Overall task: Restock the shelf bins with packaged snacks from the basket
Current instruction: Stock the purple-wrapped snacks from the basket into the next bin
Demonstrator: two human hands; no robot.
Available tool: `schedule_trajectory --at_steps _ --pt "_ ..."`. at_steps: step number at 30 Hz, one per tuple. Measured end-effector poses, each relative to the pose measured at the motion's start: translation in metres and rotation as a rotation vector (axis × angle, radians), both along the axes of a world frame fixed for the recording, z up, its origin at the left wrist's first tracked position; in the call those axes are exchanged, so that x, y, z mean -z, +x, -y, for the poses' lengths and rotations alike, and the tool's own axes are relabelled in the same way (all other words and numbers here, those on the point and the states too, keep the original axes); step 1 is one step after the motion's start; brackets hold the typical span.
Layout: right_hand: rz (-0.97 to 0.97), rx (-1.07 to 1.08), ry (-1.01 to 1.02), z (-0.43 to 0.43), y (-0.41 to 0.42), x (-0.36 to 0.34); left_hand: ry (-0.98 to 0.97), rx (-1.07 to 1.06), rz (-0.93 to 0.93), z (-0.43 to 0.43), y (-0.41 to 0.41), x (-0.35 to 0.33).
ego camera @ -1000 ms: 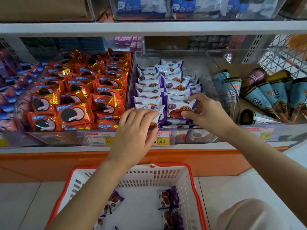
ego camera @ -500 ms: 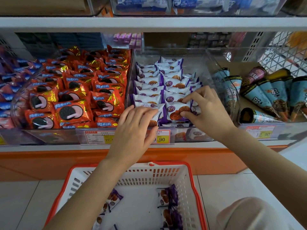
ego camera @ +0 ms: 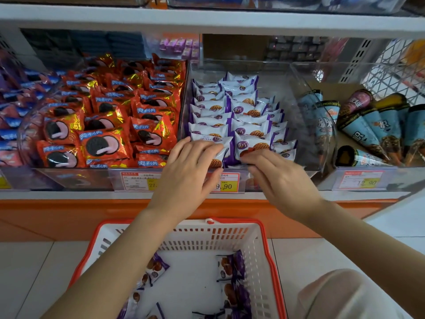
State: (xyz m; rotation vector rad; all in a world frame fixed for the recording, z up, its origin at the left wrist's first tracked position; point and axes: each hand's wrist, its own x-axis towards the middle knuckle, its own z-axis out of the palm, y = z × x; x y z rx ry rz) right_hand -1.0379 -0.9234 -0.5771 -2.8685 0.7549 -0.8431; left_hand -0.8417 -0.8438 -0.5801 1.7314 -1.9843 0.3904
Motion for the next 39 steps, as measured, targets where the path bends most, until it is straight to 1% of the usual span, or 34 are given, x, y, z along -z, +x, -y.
schedule_trajectory --at_steps 2,5,9,12,15,17,21,23,26,28,30,32,34,36,39 --pt "-0.032 -0.009 -0.024 -0.006 -0.001 0.009 0.009 0.017 0.016 -0.001 0.001 -0.002" --pt "-0.005 0.014 -0.101 -0.015 -0.002 0.02 0.02 0.04 0.057 -0.002 0.004 -0.007" --pt "0.069 -0.054 -0.206 -0.041 -0.007 0.033 -0.068 0.089 0.091 -0.007 0.005 -0.01" --pt "0.039 -0.134 -0.153 -0.062 -0.006 0.054 -0.154 0.108 0.073 -0.025 0.004 0.005" --pt "-0.084 -0.17 -0.053 -0.073 -0.004 0.086 -0.12 0.113 0.07 -0.051 0.009 0.039" --pt "-0.17 -0.175 0.023 -0.079 -0.003 0.11 -0.058 0.105 0.059 -0.07 0.016 0.068" --pt "-0.37 -0.133 0.253 -0.091 0.004 0.152 0.06 0.122 0.023 -0.109 0.03 0.127" --pt "-0.482 -0.058 0.339 -0.095 0.008 0.177 0.172 0.112 0.046 -0.125 0.037 0.157" --pt "-0.641 -0.009 0.469 -0.097 0.015 0.207 0.314 0.015 0.097 -0.139 0.05 0.196" --pt "-0.746 0.019 0.527 -0.097 0.019 0.224 0.426 -0.052 0.088 -0.146 0.058 0.219" --pt "-0.838 0.068 0.605 -0.096 0.022 0.238 0.603 -0.111 0.041 -0.149 0.065 0.24" --pt "-0.905 0.103 0.675 -0.097 0.023 0.256 0.752 -0.171 -0.011 -0.152 0.071 0.26" --pt "-0.962 0.12 0.727 -0.099 0.025 0.269 0.862 -0.244 -0.015 -0.155 0.079 0.283" --pt "-0.996 0.148 0.752 -0.1 0.025 0.281 0.931 -0.306 -0.014 -0.158 0.084 0.298" --pt "-0.984 0.23 0.851 -0.104 0.025 0.294 1.027 -0.336 -0.006 -0.162 0.085 0.31"
